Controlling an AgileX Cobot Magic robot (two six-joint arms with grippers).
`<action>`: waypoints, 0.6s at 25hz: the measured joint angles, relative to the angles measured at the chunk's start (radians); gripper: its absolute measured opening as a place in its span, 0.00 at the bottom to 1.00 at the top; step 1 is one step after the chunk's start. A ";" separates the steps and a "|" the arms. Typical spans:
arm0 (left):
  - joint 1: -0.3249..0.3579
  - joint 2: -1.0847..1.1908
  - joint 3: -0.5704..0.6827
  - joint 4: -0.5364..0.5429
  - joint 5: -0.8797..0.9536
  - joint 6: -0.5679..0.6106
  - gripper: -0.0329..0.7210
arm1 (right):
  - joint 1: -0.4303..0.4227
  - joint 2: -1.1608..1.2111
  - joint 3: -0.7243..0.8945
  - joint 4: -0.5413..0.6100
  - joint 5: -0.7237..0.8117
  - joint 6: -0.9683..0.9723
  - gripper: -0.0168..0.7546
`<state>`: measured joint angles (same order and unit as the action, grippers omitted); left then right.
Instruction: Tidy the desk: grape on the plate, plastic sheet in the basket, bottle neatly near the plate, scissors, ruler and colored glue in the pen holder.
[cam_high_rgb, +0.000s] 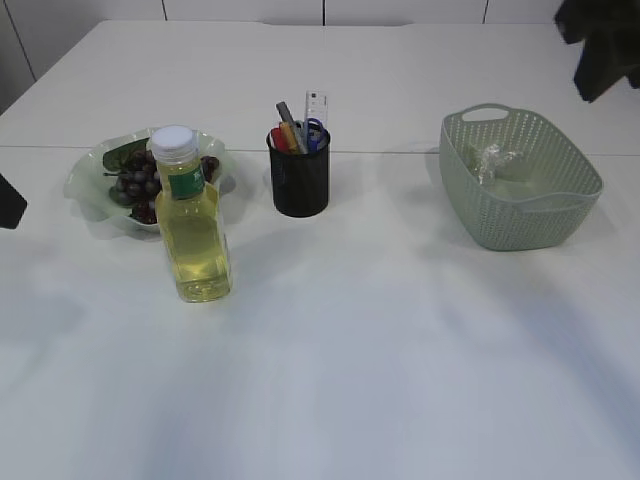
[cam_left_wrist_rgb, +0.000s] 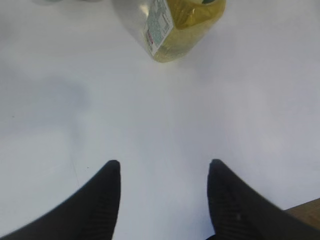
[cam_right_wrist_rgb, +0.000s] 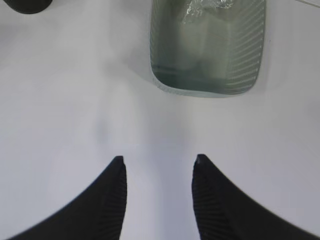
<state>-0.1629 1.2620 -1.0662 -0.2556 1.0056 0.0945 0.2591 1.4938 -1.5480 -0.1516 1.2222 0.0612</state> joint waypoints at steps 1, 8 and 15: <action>0.000 -0.014 0.000 0.000 0.002 -0.002 0.59 | 0.000 -0.037 0.033 -0.003 -0.008 0.000 0.48; 0.000 -0.187 0.000 0.085 0.052 -0.021 0.63 | 0.000 -0.394 0.296 -0.034 -0.042 0.012 0.48; 0.000 -0.419 0.002 0.124 0.134 -0.059 0.64 | 0.000 -0.783 0.432 -0.082 -0.073 0.038 0.48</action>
<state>-0.1629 0.8434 -1.0644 -0.1318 1.1399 0.0353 0.2591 0.7108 -1.1157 -0.2332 1.1489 0.0997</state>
